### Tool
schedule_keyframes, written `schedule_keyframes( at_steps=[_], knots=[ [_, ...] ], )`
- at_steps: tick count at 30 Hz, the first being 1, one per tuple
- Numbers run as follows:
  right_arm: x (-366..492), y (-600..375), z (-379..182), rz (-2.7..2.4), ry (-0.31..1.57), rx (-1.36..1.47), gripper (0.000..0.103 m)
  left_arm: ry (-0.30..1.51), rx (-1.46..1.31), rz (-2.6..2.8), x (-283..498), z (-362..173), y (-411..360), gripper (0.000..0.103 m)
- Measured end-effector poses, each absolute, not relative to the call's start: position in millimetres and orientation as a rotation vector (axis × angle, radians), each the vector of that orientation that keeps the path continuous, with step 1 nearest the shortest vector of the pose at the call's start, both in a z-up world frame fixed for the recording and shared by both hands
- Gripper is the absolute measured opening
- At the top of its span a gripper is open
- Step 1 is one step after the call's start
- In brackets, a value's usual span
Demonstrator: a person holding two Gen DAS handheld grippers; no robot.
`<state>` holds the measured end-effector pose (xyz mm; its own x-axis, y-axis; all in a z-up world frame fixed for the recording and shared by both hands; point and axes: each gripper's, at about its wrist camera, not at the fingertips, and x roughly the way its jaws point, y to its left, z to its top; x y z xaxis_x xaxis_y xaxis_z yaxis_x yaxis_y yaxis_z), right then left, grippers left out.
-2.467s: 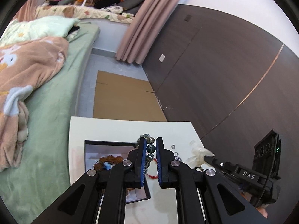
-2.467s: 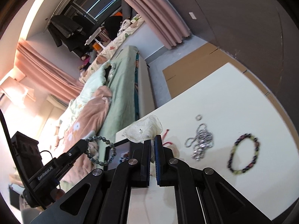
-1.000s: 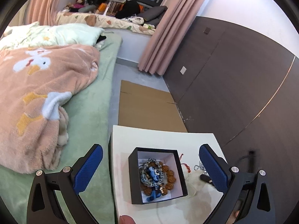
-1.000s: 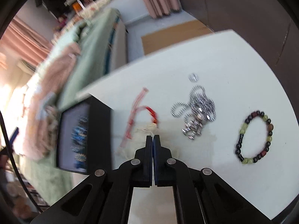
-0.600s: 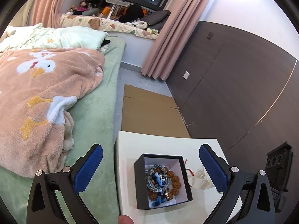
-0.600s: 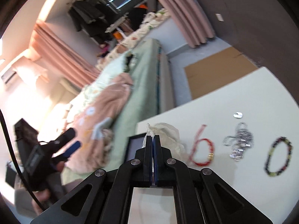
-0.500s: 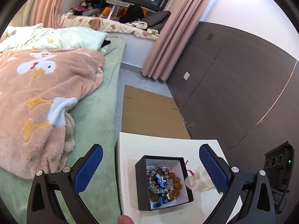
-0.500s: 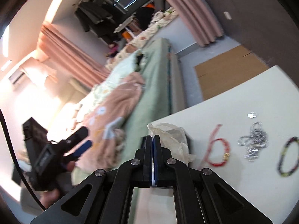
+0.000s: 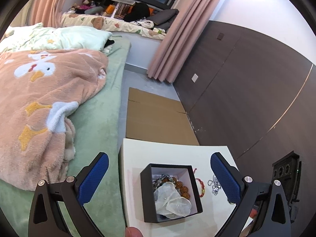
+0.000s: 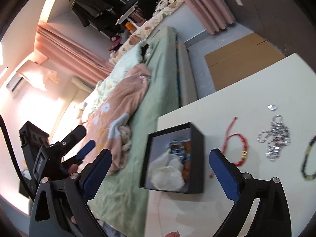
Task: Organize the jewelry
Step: 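Lower the white pouch into the black box and open the right gripper, then grasp the silver pendant chain with the left gripper while the right gripper grasps the green-black bead bracelet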
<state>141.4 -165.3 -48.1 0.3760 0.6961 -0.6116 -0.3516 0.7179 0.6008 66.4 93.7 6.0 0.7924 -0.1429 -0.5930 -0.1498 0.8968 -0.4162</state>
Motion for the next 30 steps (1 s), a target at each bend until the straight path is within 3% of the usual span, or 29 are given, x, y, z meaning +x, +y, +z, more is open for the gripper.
schedule_keyframes(
  at_steps=[17,20,25,30],
  knots=[
    [150.2,-278.7,-43.4,0.332,0.995,0.381,0.098,0.728,-0.362,-0.085,95.0,0.1,8.3,0.103],
    [153.0,-297.6,-47.5,0.293,1.026,0.407,0.082,0.756,-0.355,-0.113,104.3,-5.8,-8.6,0.103],
    [158.7,-322.6,-56.6,0.245,1.078,0.420,0.075,0.772,-0.306,-0.151,113.3,-14.2,-35.7,0.101],
    [162.6,-341.0,-63.7,0.199,1.113,0.414,0.068,0.793,-0.260,-0.193,121.9,-23.1,-62.1,0.092]
  ],
)
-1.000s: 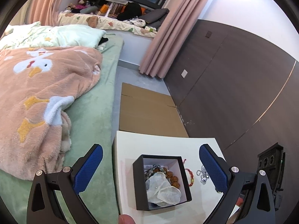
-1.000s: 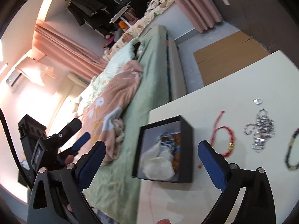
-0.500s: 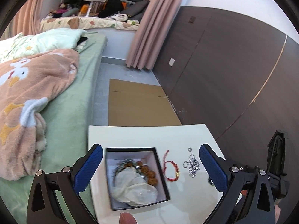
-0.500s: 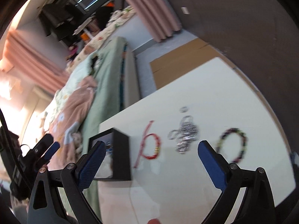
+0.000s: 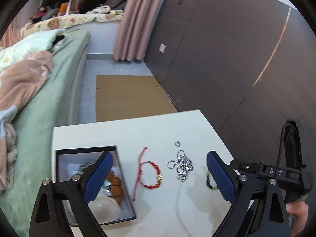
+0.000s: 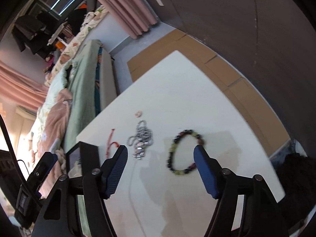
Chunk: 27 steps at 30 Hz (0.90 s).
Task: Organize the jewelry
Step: 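Grasp the silver pendant chain with the left gripper while the right gripper grasps the green-black bead bracelet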
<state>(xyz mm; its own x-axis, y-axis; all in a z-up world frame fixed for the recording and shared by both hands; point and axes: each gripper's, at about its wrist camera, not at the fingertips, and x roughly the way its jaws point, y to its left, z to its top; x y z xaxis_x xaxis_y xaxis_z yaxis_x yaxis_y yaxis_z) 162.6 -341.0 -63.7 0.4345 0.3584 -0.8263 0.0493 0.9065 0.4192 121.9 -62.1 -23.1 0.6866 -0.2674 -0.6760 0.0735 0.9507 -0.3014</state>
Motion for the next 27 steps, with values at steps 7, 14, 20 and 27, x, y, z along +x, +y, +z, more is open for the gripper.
schedule_keyframes(
  at_steps=[7,14,20,27],
  knots=[
    [170.4,-360.8,-66.8,0.124,1.145,0.415,0.063,0.860,-0.182,-0.259,139.6,-43.8,-103.4,0.076],
    [173.7,-373.4,-62.4,0.103,1.139,0.421,0.063,0.905,-0.090,-0.279,154.0,-68.3,-135.9,0.070],
    [183.9,-379.0,-64.2,0.079,1.158,0.416,0.063,0.951,-0.030,-0.298,168.6,-89.9,-154.5,0.062],
    [187.8,-382.9,-63.0,0.085,1.160,0.425,0.063,1.024,-0.015,-0.293,187.4,-115.6,-165.8,0.053]
  ],
)
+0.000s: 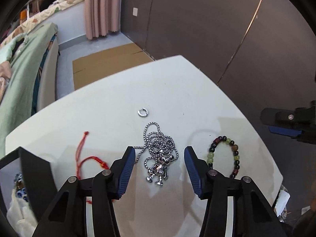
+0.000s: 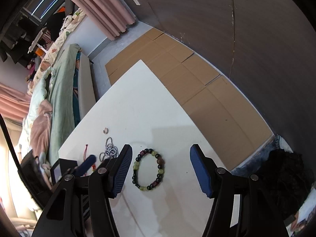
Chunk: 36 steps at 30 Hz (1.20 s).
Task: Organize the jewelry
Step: 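Grasp the silver pendant chain with the left gripper while the right gripper grasps the green-black bead bracelet, then drop the silver chain into the box with the left gripper while the right gripper carries the bead bracelet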
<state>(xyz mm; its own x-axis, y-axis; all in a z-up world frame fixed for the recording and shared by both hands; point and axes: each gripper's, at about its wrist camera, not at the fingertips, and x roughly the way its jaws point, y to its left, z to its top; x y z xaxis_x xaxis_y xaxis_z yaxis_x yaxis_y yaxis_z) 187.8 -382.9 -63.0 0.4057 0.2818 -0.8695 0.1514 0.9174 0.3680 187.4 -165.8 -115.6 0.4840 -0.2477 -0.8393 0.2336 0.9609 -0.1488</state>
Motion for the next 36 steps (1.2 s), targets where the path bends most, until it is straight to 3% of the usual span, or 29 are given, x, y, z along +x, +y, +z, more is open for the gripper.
schedule_keyframes(
  at_steps=[4,6,7,10,11,14,22,30,33,36],
  knots=[
    [187.9,-383.9,-64.3,0.084,1.164,0.423,0.063,1.005,0.065,-0.269,187.7,-122.6,-177.3,0.049],
    [188.0,-382.8,-65.8,0.079,1.169,0.409,0.063,0.994,0.071,-0.273,186.5,-122.6,-179.2,0.037],
    [187.8,-380.9,-67.4,0.075,1.174,0.395,0.063,0.990,0.072,-0.271,185.7,-122.7,-178.8,0.024],
    [189.3,-374.0,-75.3,0.080,1.204,0.363,0.063,1.000,0.038,-0.294,184.2,-121.5,-173.0,0.020],
    [189.7,-372.7,-77.7,0.082,1.213,0.359,0.063,0.998,0.029,-0.293,183.1,-119.9,-170.6,0.009],
    [191.1,-365.9,-86.2,0.089,1.240,0.333,0.062,0.978,-0.012,-0.297,179.0,-110.0,-164.1,0.009],
    [193.0,-346.6,-100.3,0.086,1.274,0.244,0.043,0.886,-0.098,-0.300,162.3,-72.4,-147.5,0.008],
    [191.3,-314.1,-101.1,0.026,1.223,0.016,0.042,0.802,-0.173,-0.291,140.8,-36.8,-120.7,0.006],
    [189.5,-305.4,-100.1,0.012,1.214,-0.047,0.012,0.762,-0.198,-0.285,132.4,-20.8,-109.4,0.006],
    [185.5,-304.2,-97.8,0.058,1.217,-0.002,0.012,0.721,-0.222,-0.280,124.7,-4.9,-98.7,0.006]
  ],
)
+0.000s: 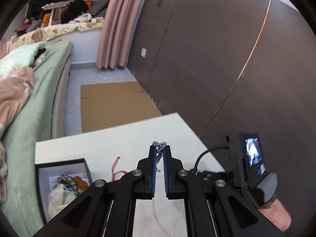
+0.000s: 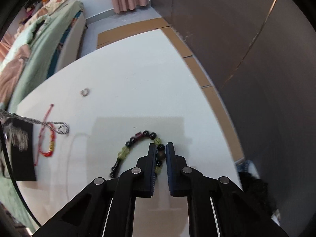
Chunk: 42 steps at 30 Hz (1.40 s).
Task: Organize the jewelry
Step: 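Drop the silver chain into the box with the left gripper while the right gripper carries the bead bracelet, then lower the green-black bead bracelet into the box and open the right gripper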
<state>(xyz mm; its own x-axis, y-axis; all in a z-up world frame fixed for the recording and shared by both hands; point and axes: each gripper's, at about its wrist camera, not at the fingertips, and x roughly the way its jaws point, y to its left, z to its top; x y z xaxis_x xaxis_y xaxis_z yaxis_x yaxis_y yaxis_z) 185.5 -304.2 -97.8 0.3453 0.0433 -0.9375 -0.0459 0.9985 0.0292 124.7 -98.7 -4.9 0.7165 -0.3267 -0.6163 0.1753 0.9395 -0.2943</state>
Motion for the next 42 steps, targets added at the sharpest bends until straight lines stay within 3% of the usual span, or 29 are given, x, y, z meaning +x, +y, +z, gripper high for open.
schedule_keyframes(
  at_steps=[15,33,34,36,37,42],
  knots=[
    [162.0,-284.6,-52.6,0.241,1.036,0.183,0.012,0.546,-0.321,-0.163,80.4,56.0,-21.9,0.006],
    [152.2,-243.7,-37.5,0.388,0.965,0.269,0.012,0.693,-0.399,-0.049,81.4,30.6,29.7,0.008],
    [150.6,-240.8,-34.2,0.403,0.947,0.278,0.012,0.689,-0.401,-0.042,80.5,30.1,32.2,0.012],
    [148.7,-235.8,-30.6,0.426,0.923,0.293,0.012,0.681,-0.399,-0.031,78.4,30.9,36.6,0.059],
    [147.0,-232.6,-27.5,0.443,0.904,0.304,0.012,0.674,-0.404,-0.028,77.1,31.6,39.2,0.103],
    [141.9,-213.2,-16.3,0.540,0.849,0.343,0.012,0.630,-0.429,-0.004,68.9,35.7,55.4,0.103]
  ],
)
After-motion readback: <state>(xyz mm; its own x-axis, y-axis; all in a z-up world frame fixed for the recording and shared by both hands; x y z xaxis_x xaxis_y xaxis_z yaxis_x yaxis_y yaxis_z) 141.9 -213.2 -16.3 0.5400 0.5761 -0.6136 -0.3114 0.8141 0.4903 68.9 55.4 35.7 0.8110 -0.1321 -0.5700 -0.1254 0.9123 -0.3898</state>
